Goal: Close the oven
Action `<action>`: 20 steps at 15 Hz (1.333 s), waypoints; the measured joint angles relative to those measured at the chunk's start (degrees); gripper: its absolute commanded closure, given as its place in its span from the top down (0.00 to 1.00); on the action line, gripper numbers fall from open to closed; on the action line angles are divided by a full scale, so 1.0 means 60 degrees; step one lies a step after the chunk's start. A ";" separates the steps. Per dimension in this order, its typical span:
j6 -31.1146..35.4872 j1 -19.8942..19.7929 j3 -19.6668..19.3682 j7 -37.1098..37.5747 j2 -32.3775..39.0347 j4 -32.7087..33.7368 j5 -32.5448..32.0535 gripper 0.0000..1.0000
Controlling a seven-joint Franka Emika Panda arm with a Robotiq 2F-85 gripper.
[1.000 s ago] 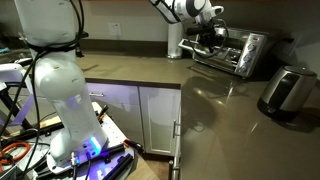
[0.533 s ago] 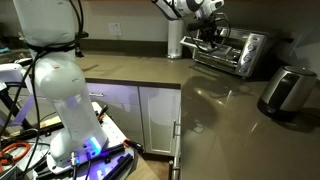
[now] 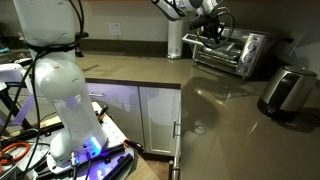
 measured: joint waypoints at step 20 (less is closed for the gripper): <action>0.2426 0.0863 -0.0357 0.1592 -0.0761 -0.0021 -0.1426 0.00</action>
